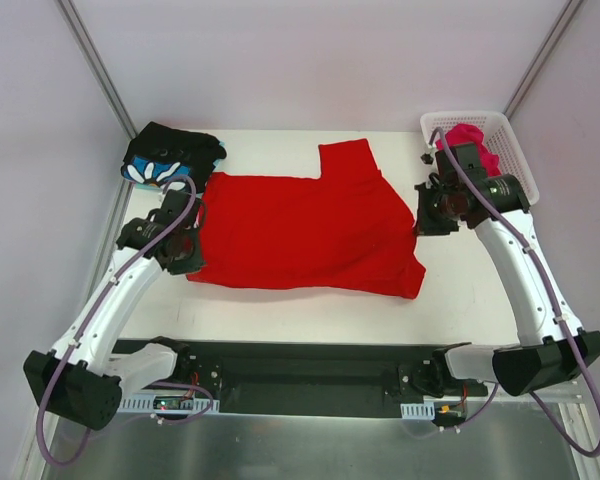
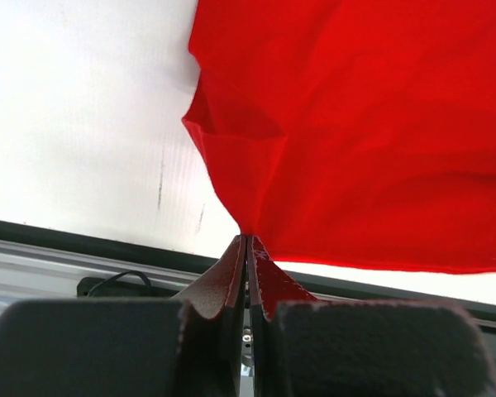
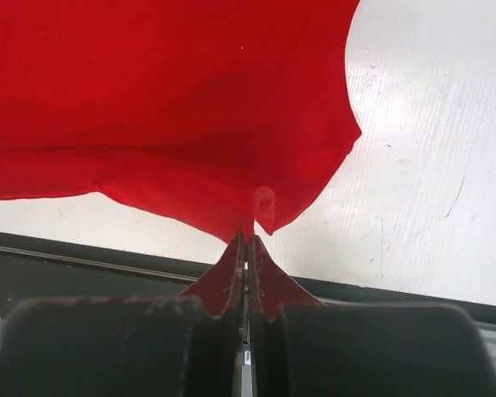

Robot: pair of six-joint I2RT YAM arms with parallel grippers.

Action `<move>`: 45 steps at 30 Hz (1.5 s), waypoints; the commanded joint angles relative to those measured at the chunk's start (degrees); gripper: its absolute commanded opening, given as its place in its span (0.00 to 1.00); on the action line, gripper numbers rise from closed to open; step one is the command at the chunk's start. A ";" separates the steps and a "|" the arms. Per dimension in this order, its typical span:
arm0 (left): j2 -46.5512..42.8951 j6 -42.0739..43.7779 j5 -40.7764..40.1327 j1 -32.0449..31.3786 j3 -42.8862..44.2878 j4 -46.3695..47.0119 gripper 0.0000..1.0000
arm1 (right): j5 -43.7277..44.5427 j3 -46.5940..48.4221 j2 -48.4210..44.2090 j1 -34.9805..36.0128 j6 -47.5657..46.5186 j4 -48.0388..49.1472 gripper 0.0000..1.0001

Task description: Fold and stack the t-shirts

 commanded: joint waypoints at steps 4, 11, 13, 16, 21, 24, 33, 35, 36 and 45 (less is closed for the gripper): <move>6.16 -1.96 5.51 0.45 0.75 5.15 0.00 | -1.99 1.23 1.02 -0.34 -0.42 2.14 0.01; 17.15 -1.62 5.25 0.45 1.18 10.25 0.00 | -2.87 -0.80 1.63 -0.34 -0.34 4.08 0.01; 20.74 -1.62 5.25 0.62 2.06 11.30 0.00 | -2.70 -0.54 1.98 -0.34 -0.51 4.17 0.01; 25.66 -1.53 7.26 0.62 5.13 12.62 0.00 | -3.05 0.16 2.42 -0.34 -0.60 4.08 0.01; 31.83 -1.35 8.59 0.62 10.32 13.76 0.00 | -3.93 0.60 2.69 0.01 -0.25 4.25 0.01; 33.68 0.14 7.80 1.24 14.53 14.38 0.00 | -4.10 0.78 2.43 0.19 -0.25 4.34 0.01; 37.20 0.85 8.68 2.73 16.57 14.29 0.00 | -4.89 1.22 2.42 0.98 0.19 5.04 0.01; 36.59 0.76 8.59 3.34 16.22 14.29 0.00 | -4.63 1.75 3.04 1.24 0.19 5.04 0.01; 35.45 0.93 8.59 3.52 15.87 14.12 0.00 | -4.54 1.92 3.82 1.24 0.10 5.13 0.01; 19.98 0.67 2.27 4.58 10.42 8.68 0.00 | -4.89 5.08 8.57 -4.02 0.54 7.50 0.01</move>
